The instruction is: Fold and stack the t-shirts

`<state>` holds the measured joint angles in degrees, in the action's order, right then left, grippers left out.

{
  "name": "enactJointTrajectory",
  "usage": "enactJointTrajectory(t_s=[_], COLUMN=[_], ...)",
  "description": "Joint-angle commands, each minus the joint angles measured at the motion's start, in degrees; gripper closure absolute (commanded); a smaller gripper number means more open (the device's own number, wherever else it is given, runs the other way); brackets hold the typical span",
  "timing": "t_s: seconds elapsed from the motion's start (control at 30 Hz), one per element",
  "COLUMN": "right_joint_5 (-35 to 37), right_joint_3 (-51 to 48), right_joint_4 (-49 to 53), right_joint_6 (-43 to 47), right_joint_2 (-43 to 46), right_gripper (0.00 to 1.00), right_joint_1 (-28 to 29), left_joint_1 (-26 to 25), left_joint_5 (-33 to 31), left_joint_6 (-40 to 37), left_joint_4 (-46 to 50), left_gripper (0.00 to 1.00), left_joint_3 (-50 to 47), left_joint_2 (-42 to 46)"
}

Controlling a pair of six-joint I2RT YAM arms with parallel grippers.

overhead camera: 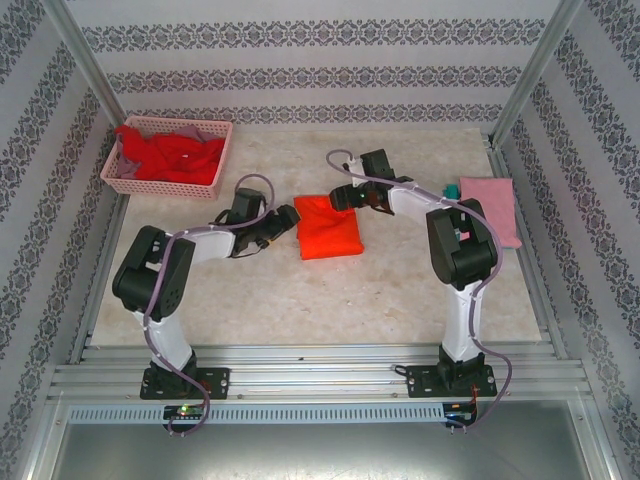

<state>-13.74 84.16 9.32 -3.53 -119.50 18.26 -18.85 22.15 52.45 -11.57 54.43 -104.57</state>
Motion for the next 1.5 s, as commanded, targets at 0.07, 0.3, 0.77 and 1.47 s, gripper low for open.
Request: enactJointTrajectory(t_s=[0.07,0.3,0.77,1.47], right_joint_5=[2.98,0.92,-6.07,-8.4], right_joint_3=[7.25,7.52,-9.6,-15.08], right_joint_4=[5.85,6.32,-7.08,-11.63], right_joint_6=[-5.61,-7.12,-18.78,-28.57], right_joint_2=[-4.8,-1.15,3.87,6.4], right_gripper=[0.2,0.18,0.24,0.33], right_joint_1=[-1.84,-2.4,-1.73,-0.87], left_joint_1=[-1.51,-2.1,-2.83,-6.78], left_joint_5=[-2.79,-1.51,-0.31,-2.46], left_joint_6=[-3.8,-3.76,-2.1,2.21], left_joint_4=[10.1,9.91,6.99,12.79], left_gripper=[0.4,0.44,0.38,0.46], left_joint_3=[3.93,5.35,4.58,5.4], left_joint_2=[-5.16,-7.07,-5.52,0.49])
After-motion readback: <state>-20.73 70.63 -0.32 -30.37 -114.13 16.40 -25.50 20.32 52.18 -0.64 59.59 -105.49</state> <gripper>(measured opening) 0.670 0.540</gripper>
